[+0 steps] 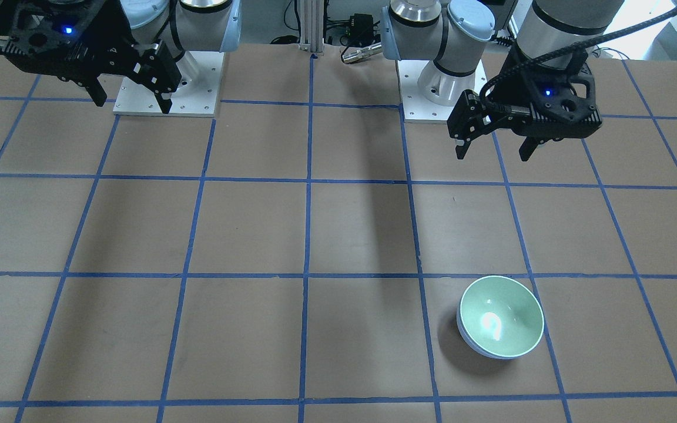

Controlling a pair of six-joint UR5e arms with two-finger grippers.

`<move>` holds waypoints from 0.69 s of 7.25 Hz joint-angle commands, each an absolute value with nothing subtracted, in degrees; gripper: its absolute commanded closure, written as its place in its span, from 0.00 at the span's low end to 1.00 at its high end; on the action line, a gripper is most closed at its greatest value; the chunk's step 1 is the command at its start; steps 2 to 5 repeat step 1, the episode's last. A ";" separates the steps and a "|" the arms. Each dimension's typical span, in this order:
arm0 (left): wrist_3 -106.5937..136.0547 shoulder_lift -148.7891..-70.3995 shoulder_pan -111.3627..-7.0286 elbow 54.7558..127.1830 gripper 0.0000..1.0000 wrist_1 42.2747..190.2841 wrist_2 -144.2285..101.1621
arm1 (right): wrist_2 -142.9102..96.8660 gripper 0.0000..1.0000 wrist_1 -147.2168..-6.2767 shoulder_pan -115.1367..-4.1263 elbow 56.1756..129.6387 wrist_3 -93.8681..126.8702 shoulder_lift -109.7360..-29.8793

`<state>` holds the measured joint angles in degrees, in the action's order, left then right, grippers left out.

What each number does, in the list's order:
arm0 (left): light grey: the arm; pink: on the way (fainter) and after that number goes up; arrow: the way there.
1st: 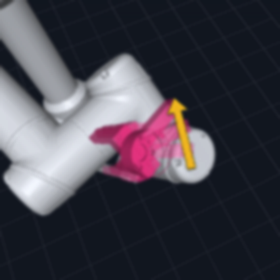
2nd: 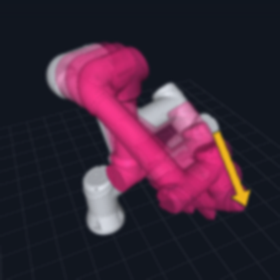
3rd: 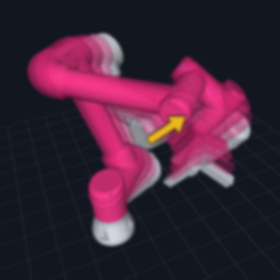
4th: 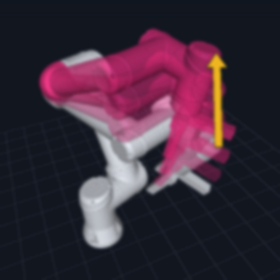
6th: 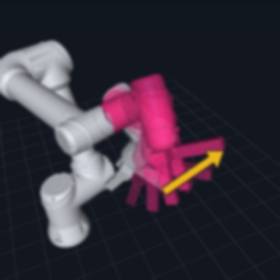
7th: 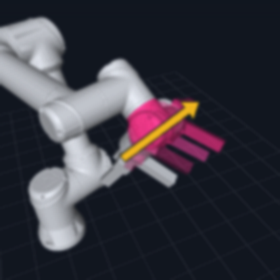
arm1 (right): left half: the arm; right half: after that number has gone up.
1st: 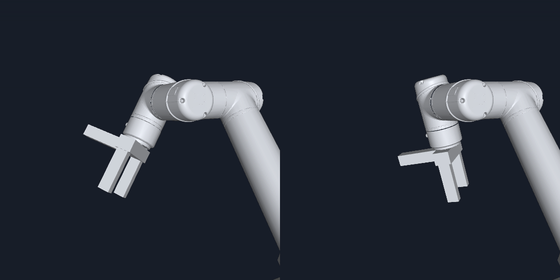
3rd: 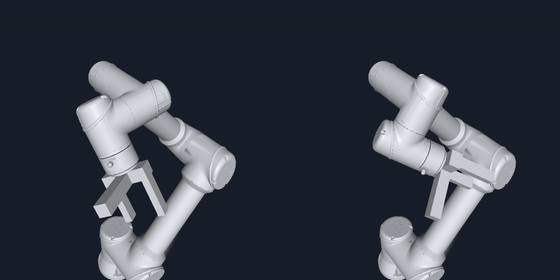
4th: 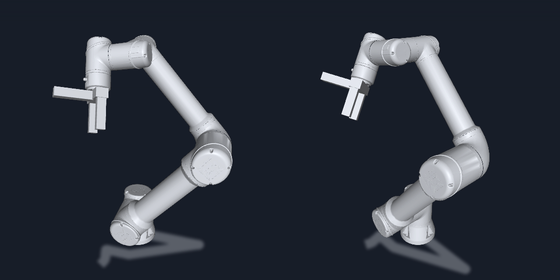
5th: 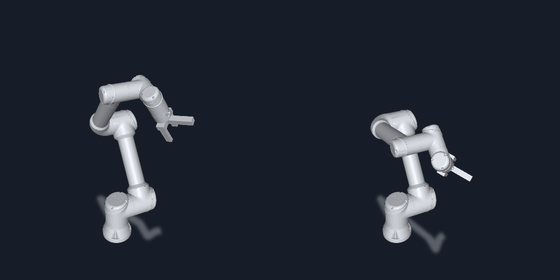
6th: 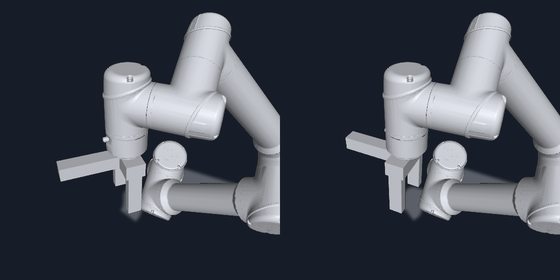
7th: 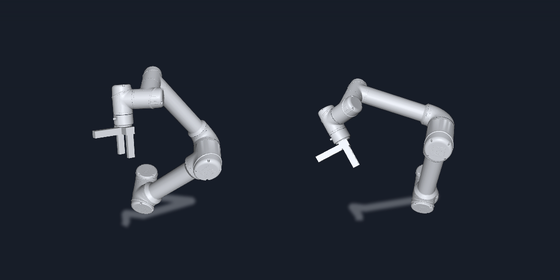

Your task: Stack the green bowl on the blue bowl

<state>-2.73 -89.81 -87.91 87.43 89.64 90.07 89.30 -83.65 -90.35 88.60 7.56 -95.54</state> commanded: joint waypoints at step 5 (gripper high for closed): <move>-2.72 -89.13 -87.54 87.36 0.00 89.74 90.09 | 89.30 0.00 -83.58 -90.35 88.68 7.56 -95.54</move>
